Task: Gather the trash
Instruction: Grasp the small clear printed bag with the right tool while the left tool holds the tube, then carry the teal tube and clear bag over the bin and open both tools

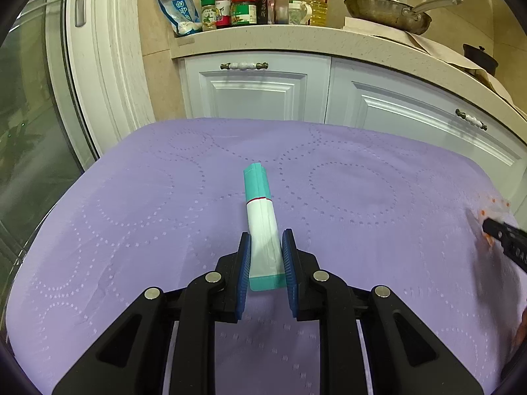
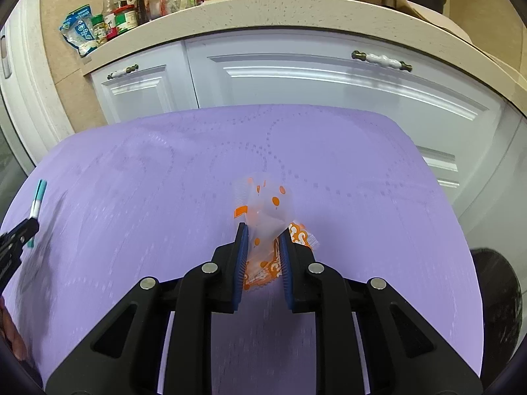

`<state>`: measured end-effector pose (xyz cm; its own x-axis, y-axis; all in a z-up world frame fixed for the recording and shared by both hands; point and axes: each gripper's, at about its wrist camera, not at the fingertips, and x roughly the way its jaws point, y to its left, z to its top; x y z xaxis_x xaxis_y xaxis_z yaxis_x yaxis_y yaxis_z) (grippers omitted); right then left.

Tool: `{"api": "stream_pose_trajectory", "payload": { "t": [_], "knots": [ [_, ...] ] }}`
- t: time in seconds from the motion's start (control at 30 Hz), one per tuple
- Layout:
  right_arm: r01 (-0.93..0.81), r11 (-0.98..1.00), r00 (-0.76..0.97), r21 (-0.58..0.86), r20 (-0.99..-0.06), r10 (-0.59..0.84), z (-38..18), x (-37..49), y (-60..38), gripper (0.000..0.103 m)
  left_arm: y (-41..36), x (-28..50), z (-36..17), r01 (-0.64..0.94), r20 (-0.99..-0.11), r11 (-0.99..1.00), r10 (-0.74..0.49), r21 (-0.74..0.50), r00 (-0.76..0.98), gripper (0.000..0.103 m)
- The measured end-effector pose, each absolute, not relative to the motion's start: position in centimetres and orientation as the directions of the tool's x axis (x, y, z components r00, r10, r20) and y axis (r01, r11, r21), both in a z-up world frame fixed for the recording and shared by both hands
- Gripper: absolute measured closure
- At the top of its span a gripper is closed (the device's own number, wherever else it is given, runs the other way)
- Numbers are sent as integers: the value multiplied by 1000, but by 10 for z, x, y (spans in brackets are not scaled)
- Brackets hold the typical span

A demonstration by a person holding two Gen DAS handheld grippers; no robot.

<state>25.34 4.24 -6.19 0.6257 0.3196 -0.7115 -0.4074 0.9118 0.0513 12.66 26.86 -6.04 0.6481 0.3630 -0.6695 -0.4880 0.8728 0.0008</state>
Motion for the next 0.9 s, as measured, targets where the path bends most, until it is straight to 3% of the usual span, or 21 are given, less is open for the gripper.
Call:
{"api": "stream_pose_trajectory", "payload": {
  "t": [0.9],
  "knots": [
    [-351,934,708,58,-636,306,-42,121,-60,85,181,66,-49,-388,-634,921,306,10,710,83]
  ]
}}
